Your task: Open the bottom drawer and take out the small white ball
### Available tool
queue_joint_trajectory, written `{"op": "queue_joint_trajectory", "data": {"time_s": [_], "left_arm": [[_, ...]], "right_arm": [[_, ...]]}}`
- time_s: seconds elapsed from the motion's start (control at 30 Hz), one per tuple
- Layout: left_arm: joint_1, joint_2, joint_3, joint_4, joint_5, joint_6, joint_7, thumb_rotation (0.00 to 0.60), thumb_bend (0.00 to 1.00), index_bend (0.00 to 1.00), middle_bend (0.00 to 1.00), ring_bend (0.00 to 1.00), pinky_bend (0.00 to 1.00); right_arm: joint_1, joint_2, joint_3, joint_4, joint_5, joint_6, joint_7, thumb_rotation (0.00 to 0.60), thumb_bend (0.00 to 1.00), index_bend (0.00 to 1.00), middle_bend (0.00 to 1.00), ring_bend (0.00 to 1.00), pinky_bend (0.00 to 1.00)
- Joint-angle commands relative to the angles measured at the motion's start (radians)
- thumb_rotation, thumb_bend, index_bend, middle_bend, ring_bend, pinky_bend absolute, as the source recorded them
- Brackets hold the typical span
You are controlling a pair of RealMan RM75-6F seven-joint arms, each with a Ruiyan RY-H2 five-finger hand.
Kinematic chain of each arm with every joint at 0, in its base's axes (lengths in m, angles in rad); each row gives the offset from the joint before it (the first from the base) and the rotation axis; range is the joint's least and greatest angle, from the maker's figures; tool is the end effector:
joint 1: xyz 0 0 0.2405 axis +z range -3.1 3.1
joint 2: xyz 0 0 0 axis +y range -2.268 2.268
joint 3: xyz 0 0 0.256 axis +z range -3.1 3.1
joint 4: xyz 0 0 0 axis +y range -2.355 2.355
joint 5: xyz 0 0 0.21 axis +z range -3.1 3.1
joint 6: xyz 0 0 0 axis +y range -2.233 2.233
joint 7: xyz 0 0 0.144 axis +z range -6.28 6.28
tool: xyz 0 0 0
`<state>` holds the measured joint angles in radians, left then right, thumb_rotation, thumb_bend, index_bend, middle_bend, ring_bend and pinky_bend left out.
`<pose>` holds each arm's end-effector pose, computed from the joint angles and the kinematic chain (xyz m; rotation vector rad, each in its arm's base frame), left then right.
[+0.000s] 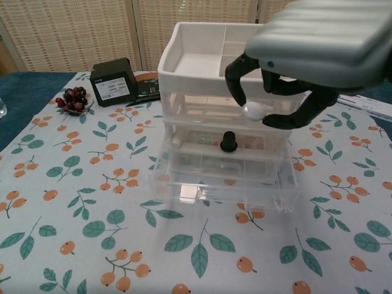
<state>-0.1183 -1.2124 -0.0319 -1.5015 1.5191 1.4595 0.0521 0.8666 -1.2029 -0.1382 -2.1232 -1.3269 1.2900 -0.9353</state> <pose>-0.3185 0.1889 0.1321 -1.4616 -0.8528 -0.8612 -0.0729 -0.2422 0.0656 2.1264 -0.1880 0.8725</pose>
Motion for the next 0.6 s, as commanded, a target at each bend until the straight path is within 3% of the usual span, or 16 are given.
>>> {"op": "queue_joint_trajectory", "data": {"time_s": [0.03,0.3,0.6], "left_arm": [[-0.004,0.001,0.0,-0.006,0.005,-0.001,0.004,0.6,0.25,0.11,0.0,0.05,0.07],[-0.015,0.005,0.001,-0.028,0.017,-0.006,0.017,0.6,0.25,0.11,0.0,0.05,0.07],[-0.018,0.012,0.002,-0.041,0.019,-0.005,0.022,0.6,0.25,0.11,0.0,0.05,0.07]], "right_arm": [[-0.065,0.052,-0.05,-0.021,-0.059,0.033,0.025,0.6,0.41,0.52,1.0,1.0,1.0],[-0.195,0.095,-0.089,0.009,-0.099,0.072,0.103,0.6,0.41,0.52,1.0,1.0,1.0],[-0.253,0.06,-0.059,0.124,-0.017,-0.016,0.212,0.6,0.41,0.52,1.0,1.0,1.0]]}}
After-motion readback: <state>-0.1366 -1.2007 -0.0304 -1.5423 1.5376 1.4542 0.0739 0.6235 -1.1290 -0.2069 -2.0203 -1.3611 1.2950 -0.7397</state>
